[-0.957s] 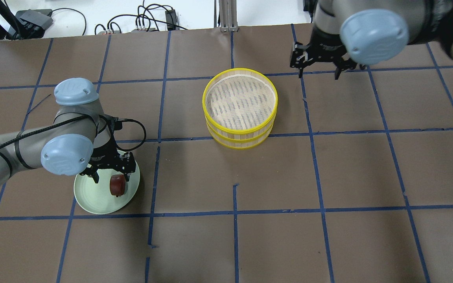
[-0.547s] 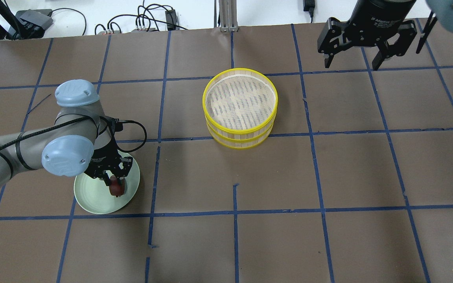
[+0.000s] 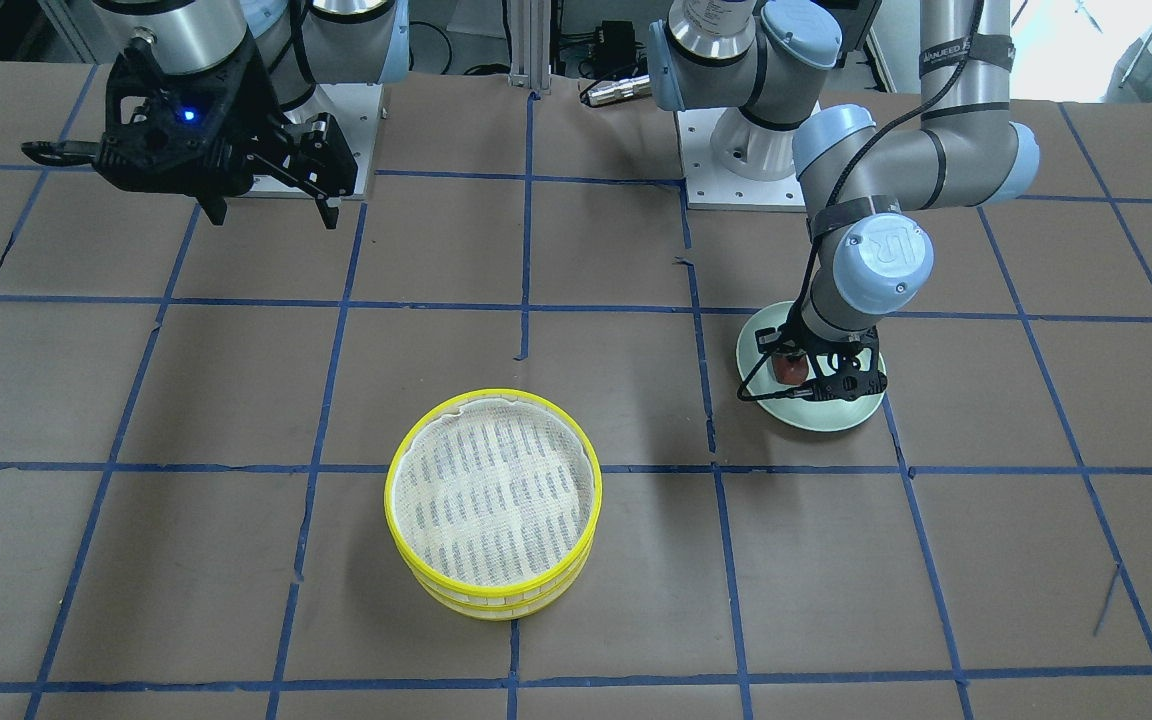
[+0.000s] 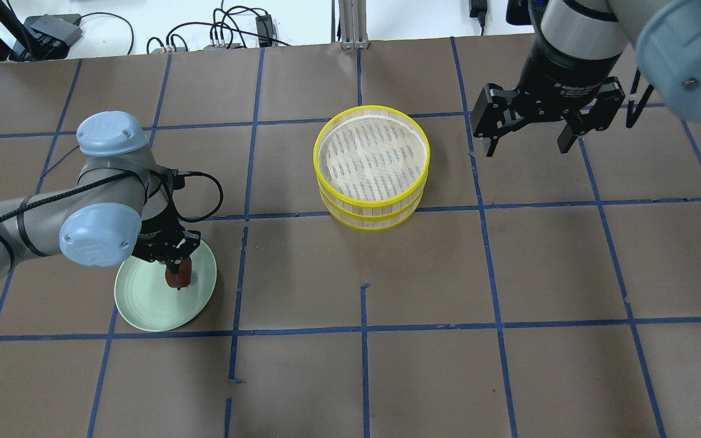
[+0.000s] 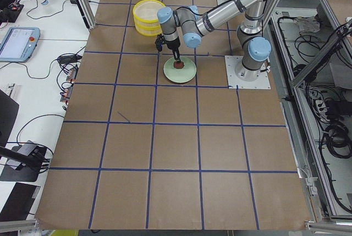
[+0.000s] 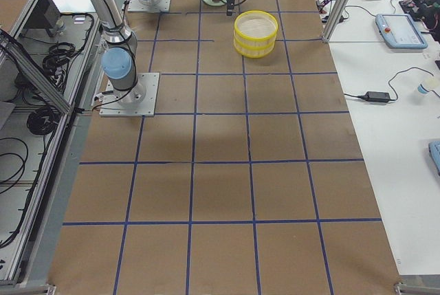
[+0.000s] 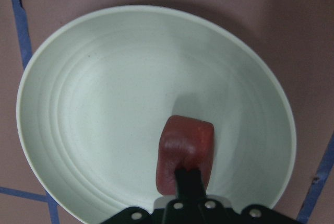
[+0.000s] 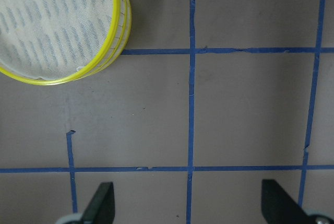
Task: Place buns in different layers of steamer
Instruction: 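Carry the red bun with the left gripper and place it on the top steamer layer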
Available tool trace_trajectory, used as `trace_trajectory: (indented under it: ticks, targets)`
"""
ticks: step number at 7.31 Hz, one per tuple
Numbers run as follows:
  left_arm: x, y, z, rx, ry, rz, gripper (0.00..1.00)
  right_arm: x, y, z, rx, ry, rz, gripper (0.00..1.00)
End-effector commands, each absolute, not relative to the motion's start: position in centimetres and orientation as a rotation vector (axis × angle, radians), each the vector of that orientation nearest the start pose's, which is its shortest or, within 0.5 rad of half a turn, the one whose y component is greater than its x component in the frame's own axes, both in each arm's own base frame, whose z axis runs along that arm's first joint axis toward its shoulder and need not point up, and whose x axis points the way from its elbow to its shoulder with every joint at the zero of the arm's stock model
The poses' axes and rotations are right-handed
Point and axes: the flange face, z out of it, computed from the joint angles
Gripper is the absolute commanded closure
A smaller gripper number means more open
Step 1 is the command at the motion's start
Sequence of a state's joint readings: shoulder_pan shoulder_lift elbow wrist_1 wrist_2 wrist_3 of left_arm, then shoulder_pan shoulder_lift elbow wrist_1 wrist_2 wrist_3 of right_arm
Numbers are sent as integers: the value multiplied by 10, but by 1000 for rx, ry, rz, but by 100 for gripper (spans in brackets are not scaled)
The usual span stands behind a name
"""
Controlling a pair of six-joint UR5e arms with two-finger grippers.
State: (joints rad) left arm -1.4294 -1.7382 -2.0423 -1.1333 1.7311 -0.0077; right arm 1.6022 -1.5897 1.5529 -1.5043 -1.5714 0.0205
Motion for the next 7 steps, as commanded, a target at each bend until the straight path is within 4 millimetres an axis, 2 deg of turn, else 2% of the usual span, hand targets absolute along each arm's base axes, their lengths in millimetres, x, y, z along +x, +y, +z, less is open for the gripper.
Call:
trace_trajectory:
  ticks: [1, 2, 4, 5, 6, 7]
  targets:
    - [-52, -500, 287, -212, 2973, 190, 95, 121, -483, 514, 0, 3166, 4, 0]
    - [-57, -507, 316, -206, 2978, 129, 95, 118, -480, 522, 46, 3191, 20, 0]
    - [-76, -535, 380, -216, 3107, -55, 95, 119, -481, 522, 80, 3176, 17, 0]
    - [-102, -543, 409, -155, 3131, -93, 95, 119, -488, 521, 76, 3170, -22, 0]
    - [-147, -543, 427, -150, 3140, -146, 95, 120, -489, 520, 78, 3154, -31, 0]
    - [-208, -532, 432, -88, 3152, -191, 95, 121, -489, 520, 56, 3155, -34, 0]
